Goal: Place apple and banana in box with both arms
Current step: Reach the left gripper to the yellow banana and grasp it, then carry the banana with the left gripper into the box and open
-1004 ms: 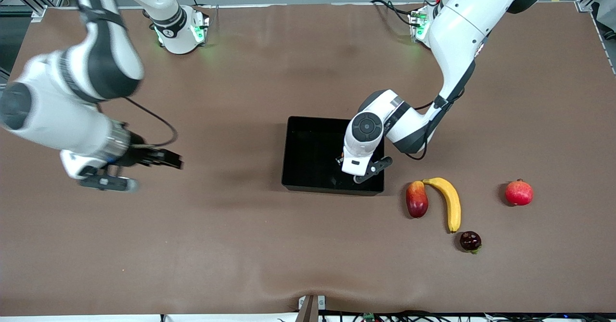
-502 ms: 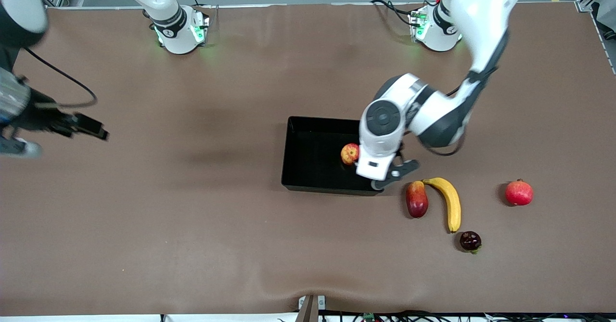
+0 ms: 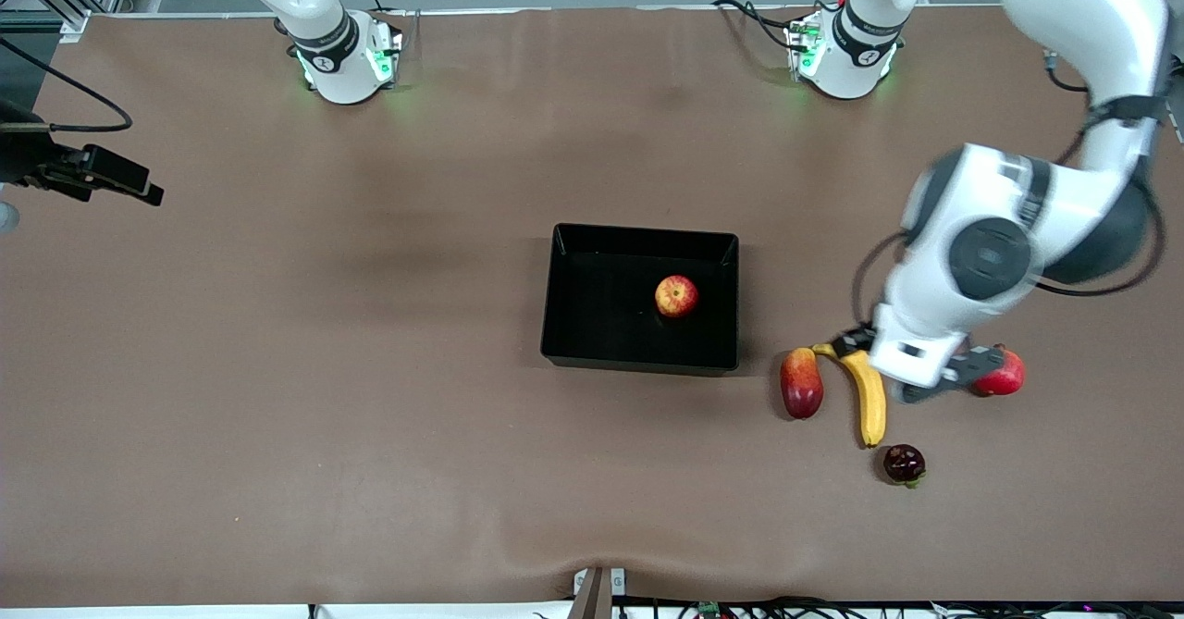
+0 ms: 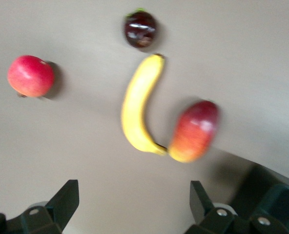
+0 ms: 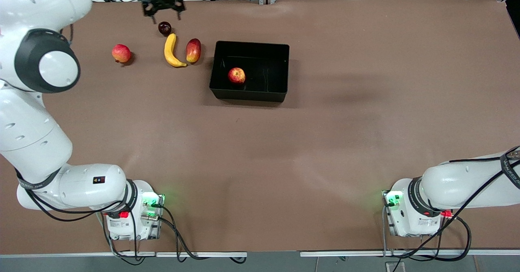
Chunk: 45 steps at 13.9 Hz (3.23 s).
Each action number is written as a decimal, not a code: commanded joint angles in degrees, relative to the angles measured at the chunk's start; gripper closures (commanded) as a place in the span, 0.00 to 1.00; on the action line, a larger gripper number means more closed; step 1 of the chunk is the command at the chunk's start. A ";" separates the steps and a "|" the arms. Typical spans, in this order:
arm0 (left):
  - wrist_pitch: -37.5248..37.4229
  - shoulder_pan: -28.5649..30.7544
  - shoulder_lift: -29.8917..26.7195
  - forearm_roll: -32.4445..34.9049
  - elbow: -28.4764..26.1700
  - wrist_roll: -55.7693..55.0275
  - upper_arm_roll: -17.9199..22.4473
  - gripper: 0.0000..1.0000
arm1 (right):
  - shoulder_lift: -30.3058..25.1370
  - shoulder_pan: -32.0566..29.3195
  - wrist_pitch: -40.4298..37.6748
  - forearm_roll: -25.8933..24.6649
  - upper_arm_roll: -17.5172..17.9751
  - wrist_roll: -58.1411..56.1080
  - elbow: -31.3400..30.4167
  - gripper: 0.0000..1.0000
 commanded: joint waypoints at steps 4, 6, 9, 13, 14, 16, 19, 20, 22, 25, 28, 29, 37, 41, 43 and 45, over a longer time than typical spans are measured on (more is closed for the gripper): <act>19.62 9.18 4.20 -0.38 -12.28 2.27 -0.53 0.00 | 0.18 -0.69 -1.41 -3.76 1.89 -0.63 2.39 0.00; 23.05 9.36 6.50 -0.38 -12.54 2.19 -0.44 0.06 | 0.10 -1.04 -1.85 -3.84 1.45 -0.81 2.39 0.00; 27.44 9.72 9.83 -0.38 -12.46 2.19 -0.44 0.15 | -0.08 -1.13 -4.92 -3.84 1.19 -0.72 3.00 0.00; 29.66 9.54 13.01 -0.38 -13.07 2.19 -0.26 0.31 | 0.36 -1.22 -4.66 -4.02 1.27 -0.90 5.19 0.00; 29.66 9.45 13.10 -0.38 -13.33 2.10 -0.17 0.48 | 0.53 -1.30 -4.49 -3.93 1.27 -0.90 5.20 0.00; 29.05 9.54 12.58 -0.38 -13.86 1.40 -0.26 1.00 | 0.54 -1.48 -4.40 -3.93 1.19 -0.90 5.20 0.00; 25.98 9.54 6.97 -0.38 -15.44 1.49 -0.52 1.00 | 0.54 -2.62 -4.40 -3.32 1.27 -0.99 5.20 0.00; 23.53 9.19 4.86 -0.38 -15.45 0.96 -0.87 1.00 | 0.54 -2.45 -4.31 -3.40 1.27 -1.07 5.20 0.00; 16.51 9.45 0.64 -1.08 -15.18 1.22 -3.67 1.00 | 0.62 -2.27 -3.26 -3.32 1.36 -1.07 5.20 0.00; 11.30 9.19 -2.28 -1.35 -13.44 -0.44 -8.68 1.00 | 1.06 -2.01 -1.24 -3.93 1.45 -0.99 5.12 0.00; 9.79 7.53 -0.71 -1.26 -10.80 -11.31 -15.01 1.00 | 1.24 -2.01 -1.06 -3.84 1.45 -0.99 5.12 0.00; 9.79 5.26 0.78 -1.26 -9.22 -15.18 -15.72 1.00 | 1.24 -2.01 -0.97 -3.76 1.45 -0.90 5.12 0.00; 10.85 -15.75 12.30 -0.56 2.12 -35.77 -11.18 1.00 | 1.24 -1.66 -1.15 -3.32 1.54 -0.90 5.12 0.00; 13.65 -26.39 17.40 -0.91 7.93 -41.30 -4.23 1.00 | 1.24 -1.66 -1.32 -3.32 1.54 -0.90 5.12 0.00; 13.92 -28.77 18.54 -0.91 7.76 -42.90 -3.51 1.00 | 1.24 -1.66 -1.41 -3.32 1.54 -0.90 5.12 0.00; 14.97 -29.39 20.47 -0.74 7.93 -42.55 -3.51 1.00 | 1.24 -1.66 -1.50 -3.32 1.54 -0.90 5.12 0.00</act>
